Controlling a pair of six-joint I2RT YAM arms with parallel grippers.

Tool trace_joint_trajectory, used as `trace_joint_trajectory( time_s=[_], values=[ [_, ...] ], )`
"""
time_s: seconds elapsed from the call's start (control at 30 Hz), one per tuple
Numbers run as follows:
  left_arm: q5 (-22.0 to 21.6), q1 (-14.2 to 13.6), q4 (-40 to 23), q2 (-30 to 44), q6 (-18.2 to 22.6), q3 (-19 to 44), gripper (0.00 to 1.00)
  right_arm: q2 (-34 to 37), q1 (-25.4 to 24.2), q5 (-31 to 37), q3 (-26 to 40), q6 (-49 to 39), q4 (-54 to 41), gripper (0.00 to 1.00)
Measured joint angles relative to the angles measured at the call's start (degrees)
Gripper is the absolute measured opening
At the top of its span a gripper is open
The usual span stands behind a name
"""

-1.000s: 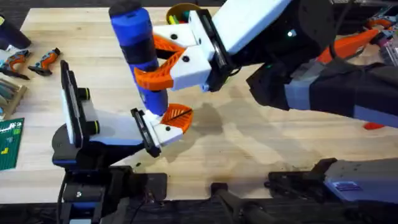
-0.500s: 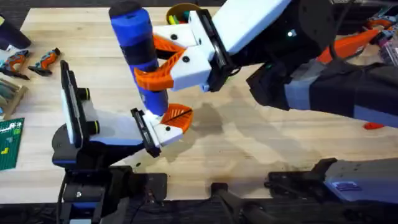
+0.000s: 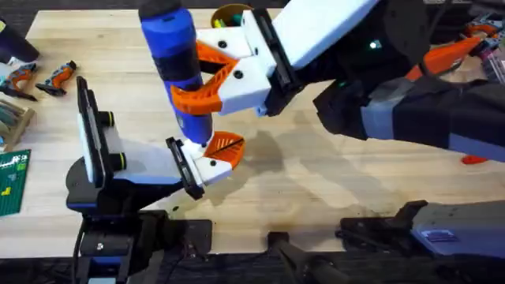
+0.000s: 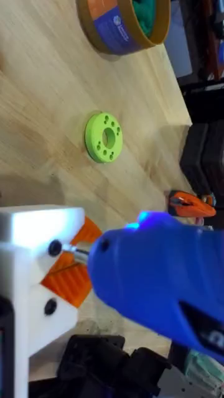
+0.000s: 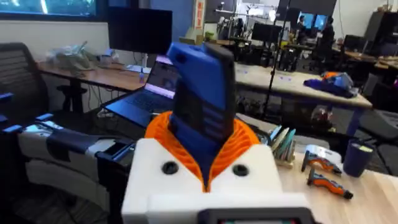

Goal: Pick up the gripper from the table and insert it into the empty holder that is missing its gripper. Then pick up a screw, insert it into the mounting hole, and use the screwdriver to tighten it. Finally, clean up the table by picking up the vegetable and placing it into the bucket.

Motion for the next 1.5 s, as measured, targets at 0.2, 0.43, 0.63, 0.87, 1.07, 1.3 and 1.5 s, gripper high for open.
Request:
trace_joint_trajectory(
  time_s=[0.2,0.43,0.63,0.87,1.07,1.3,1.5],
  values=[
    [0.0,0.0,0.0,0.01,0.0,0.0,0.013,0.0,-0.82,-0.61,1.49,2.73,0.61,0.027],
    [0.0,0.0,0.0,0.0,0.0,0.0,0.013,0.0,-7.51,-5.18,13.1,6.56,-15.15,0.027],
    [-0.02,0.0,0.0,0.0,0.0,0.0,0.013,0.0,-13.92,-7.37,26.34,2.33,-42.96,0.027],
    [-0.02,0.0,0.0,0.0,0.0,0.0,0.013,-0.02,-20.79,5.03,38.65,-16.62,-86.14,0.027],
    [-0.03,0.0,0.0,0.0,0.02,0.0,0.013,-0.01,-21.57,28.81,42.43,-35.56,-105.85,0.027],
    [-0.07,0.0,0.02,0.0,0.07,0.0,0.013,0.54,-21.87,49.66,42.95,-59.82,-123.65,0.027],
    [-0.07,0.0,0.02,0.0,0.44,0.0,0.013,4.88,-23.41,57.77,42.78,-81.12,-128.77,0.027]
  ],
)
